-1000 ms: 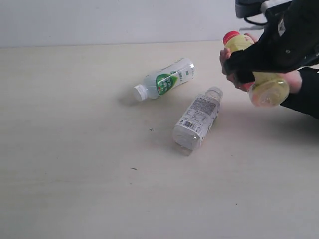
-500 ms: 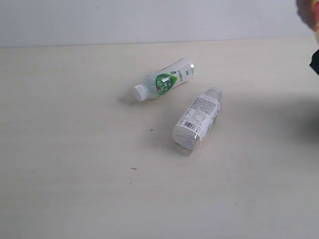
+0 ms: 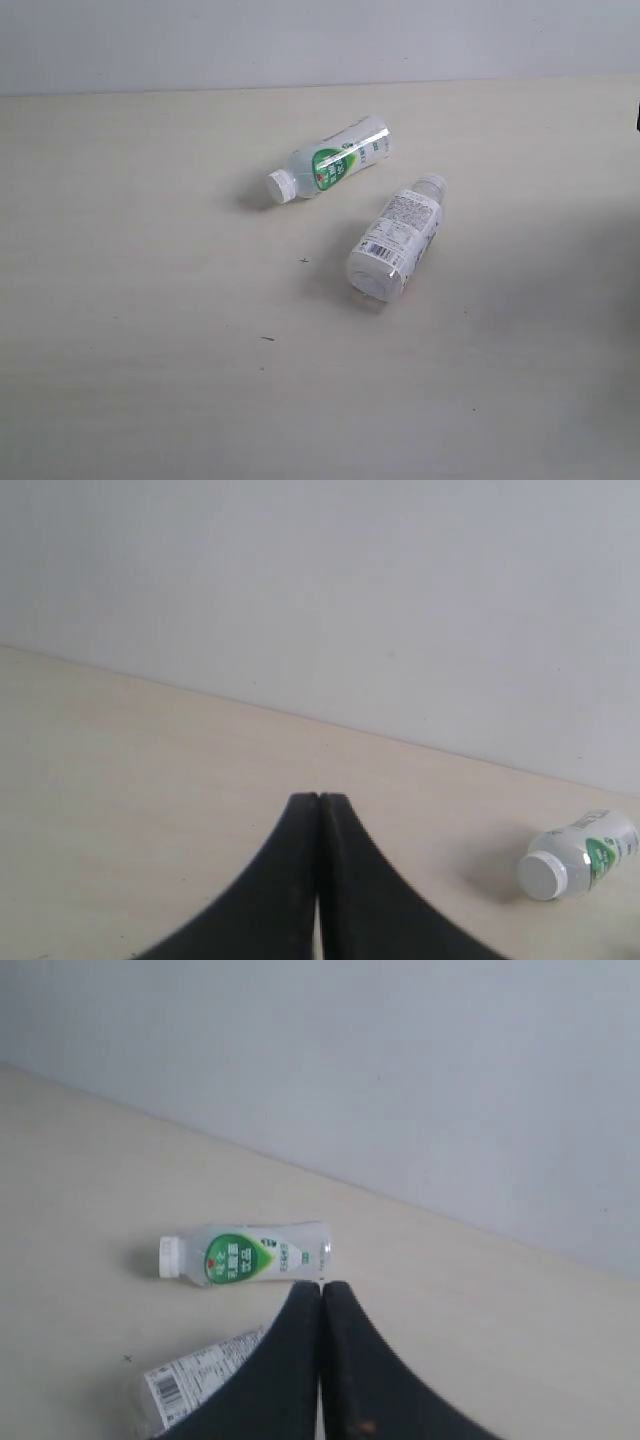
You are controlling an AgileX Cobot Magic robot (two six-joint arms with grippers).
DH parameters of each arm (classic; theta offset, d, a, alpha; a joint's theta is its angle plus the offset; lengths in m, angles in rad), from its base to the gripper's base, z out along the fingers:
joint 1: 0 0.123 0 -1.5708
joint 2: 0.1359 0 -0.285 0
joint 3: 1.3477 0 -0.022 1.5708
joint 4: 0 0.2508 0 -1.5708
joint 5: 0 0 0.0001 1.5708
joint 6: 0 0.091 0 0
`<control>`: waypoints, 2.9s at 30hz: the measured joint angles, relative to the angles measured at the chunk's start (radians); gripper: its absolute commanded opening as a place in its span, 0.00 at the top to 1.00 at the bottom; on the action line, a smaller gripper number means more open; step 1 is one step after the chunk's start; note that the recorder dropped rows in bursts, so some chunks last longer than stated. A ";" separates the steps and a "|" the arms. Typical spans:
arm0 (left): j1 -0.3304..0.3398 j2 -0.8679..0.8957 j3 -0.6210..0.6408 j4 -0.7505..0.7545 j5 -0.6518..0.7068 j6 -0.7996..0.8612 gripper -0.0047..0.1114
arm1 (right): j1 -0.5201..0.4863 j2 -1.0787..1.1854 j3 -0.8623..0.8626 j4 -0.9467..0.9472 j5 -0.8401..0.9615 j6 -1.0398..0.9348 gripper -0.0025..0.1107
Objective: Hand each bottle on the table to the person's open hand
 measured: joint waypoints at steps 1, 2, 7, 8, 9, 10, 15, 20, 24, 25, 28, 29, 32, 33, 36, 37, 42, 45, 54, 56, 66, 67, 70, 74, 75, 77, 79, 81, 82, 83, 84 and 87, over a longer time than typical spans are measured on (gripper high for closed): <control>0.000 0.000 0.000 0.000 0.000 0.000 0.96 | 0.000 -0.006 0.005 0.011 -0.018 0.000 0.98; 0.000 0.000 0.000 0.000 0.000 0.000 0.96 | 0.000 -0.011 0.008 0.013 -0.027 0.002 0.98; 0.000 0.000 0.000 0.000 0.000 0.000 0.96 | 0.000 -0.012 0.008 0.023 -0.041 0.006 0.98; 0.000 0.000 0.000 0.000 0.000 0.000 0.96 | 0.000 -0.012 0.009 0.023 -0.041 0.006 0.98; 0.000 0.000 0.000 0.000 0.000 0.000 0.96 | 0.000 -0.012 0.010 0.025 -0.044 0.006 0.98; 0.000 0.000 0.000 0.000 0.000 0.000 0.96 | 0.000 -0.014 0.012 0.025 -0.044 0.006 0.98; 0.000 0.000 0.000 0.000 0.000 0.000 0.96 | 0.000 -0.040 0.012 0.025 -0.045 0.008 0.98; 0.000 0.000 0.000 0.000 0.000 0.000 0.96 | 0.000 -0.056 0.012 0.027 -0.032 0.008 0.98; 0.000 0.000 0.000 0.000 0.000 0.000 0.96 | 0.000 -0.056 0.012 0.027 -0.007 0.008 0.98; 0.000 0.000 0.000 0.000 0.000 0.000 0.96 | 0.000 -0.056 0.012 0.027 -0.005 0.008 0.98; 0.000 0.000 0.000 0.000 0.000 0.000 0.96 | 0.000 -0.056 0.012 0.027 -0.003 0.008 0.98; 0.000 0.000 0.000 0.000 0.000 0.000 0.96 | 0.000 -0.056 0.012 0.027 -0.003 0.008 0.98; 0.000 0.000 0.000 0.000 0.000 0.000 0.96 | 0.000 -0.056 0.012 0.027 -0.003 0.008 0.98; 0.000 0.000 0.000 0.000 0.000 0.000 0.96 | 0.000 -0.056 0.012 0.027 -0.003 0.008 0.98; 0.000 0.000 0.000 0.000 0.000 0.000 0.96 | 0.000 -0.056 0.012 0.027 -0.003 0.008 0.98; 0.000 0.000 0.000 0.000 0.000 0.000 0.96 | 0.000 -0.056 0.012 0.027 -0.005 0.008 0.98; 0.000 0.000 0.000 0.000 0.000 0.000 0.96 | 0.000 -0.056 0.012 0.027 -0.005 0.008 0.98; 0.000 0.000 0.000 0.000 0.000 0.000 0.96 | 0.000 -0.060 0.012 0.027 -0.005 0.008 0.98; 0.000 0.000 0.000 0.000 0.000 0.000 0.96 | 0.000 -0.405 0.012 0.027 -0.003 0.008 0.98; 0.000 0.000 0.000 0.000 0.000 0.000 0.96 | 0.000 -0.443 0.012 0.027 -0.005 0.008 0.98; 0.000 0.000 0.000 0.000 0.000 0.000 0.96 | 0.000 -0.461 0.012 0.027 0.026 0.008 0.98; 0.000 0.000 0.000 0.000 0.000 0.000 0.96 | 0.000 -0.461 0.012 0.027 0.045 0.008 0.98; 0.000 0.000 0.000 0.000 0.000 0.000 0.96 | 0.000 -0.461 0.042 0.022 0.094 0.008 0.98; 0.000 0.000 0.000 0.000 0.000 0.000 0.96 | 0.000 -0.461 0.120 0.010 0.133 0.008 0.98; 0.000 0.000 0.000 0.000 0.000 0.000 0.96 | 0.000 -0.461 0.143 0.008 0.139 0.008 0.98; 0.000 0.000 0.000 0.000 0.000 0.000 0.96 | 0.000 -0.461 0.181 0.011 0.142 0.008 0.98; 0.000 0.000 0.000 0.000 0.000 0.000 0.96 | 0.000 -0.461 0.207 0.045 0.135 0.008 0.98; 0.000 0.000 0.000 0.000 0.000 0.000 0.96 | 0.000 -0.461 0.214 0.122 0.124 0.008 0.98; 0.000 0.000 0.000 0.000 0.000 0.000 0.96 | 0.000 -0.461 0.215 0.183 0.116 0.008 0.98; 0.000 0.000 0.000 0.000 0.000 0.000 0.96 | 0.000 -0.461 0.217 0.234 0.112 0.008 0.98; 0.000 0.000 0.000 0.000 0.000 0.000 0.96 | 0.000 -0.461 0.217 0.292 0.111 0.008 0.98; 0.000 0.000 0.000 0.000 0.000 0.000 0.96 | 0.000 -0.461 0.217 0.395 0.108 0.008 0.98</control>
